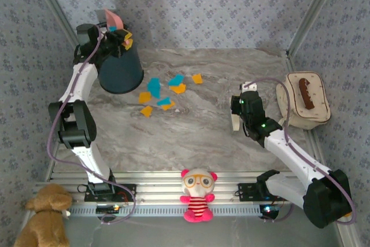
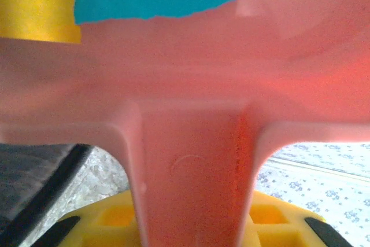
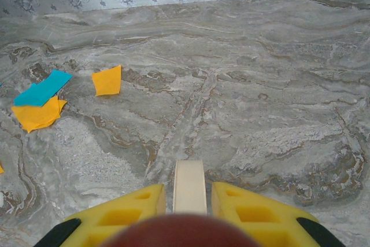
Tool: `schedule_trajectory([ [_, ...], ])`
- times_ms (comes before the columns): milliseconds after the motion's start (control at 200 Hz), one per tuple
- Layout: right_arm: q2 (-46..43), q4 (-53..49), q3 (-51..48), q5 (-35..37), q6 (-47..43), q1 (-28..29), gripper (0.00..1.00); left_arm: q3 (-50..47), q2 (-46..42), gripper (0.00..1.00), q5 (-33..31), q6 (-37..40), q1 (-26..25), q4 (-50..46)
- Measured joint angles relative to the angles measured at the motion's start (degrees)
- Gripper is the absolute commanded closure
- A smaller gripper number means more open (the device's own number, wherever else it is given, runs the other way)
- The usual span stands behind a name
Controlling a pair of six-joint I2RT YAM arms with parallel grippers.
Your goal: Sweep away the paper scraps from the table
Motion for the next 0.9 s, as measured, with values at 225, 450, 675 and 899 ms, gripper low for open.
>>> schedule_trajectory([
  [225,0.07,0.00,0.00,-0.02,0.20,0.02,1.00,-2.29,-1.33,1.00,-0.17,-5.27,0.00,5.60],
  [450,0.28,0.00,0.00,-0.35,0.39,0.02,1.00,-5.51,-3.43,1.00,-1.62,-11.23,0.00,10.60],
  [675,0.28,0.00,-0.13,-0.42,0.42,0.02,1.00,-9.20,-6.25,1.00,-4.63,-17.68,-0.02,16.79],
  [899,0.28,0.00,-0.22,-0.42,0.42,0.07,1.00,-12.11,-6.40,1.00,-6.84,-25.35,-1.09,24.39],
])
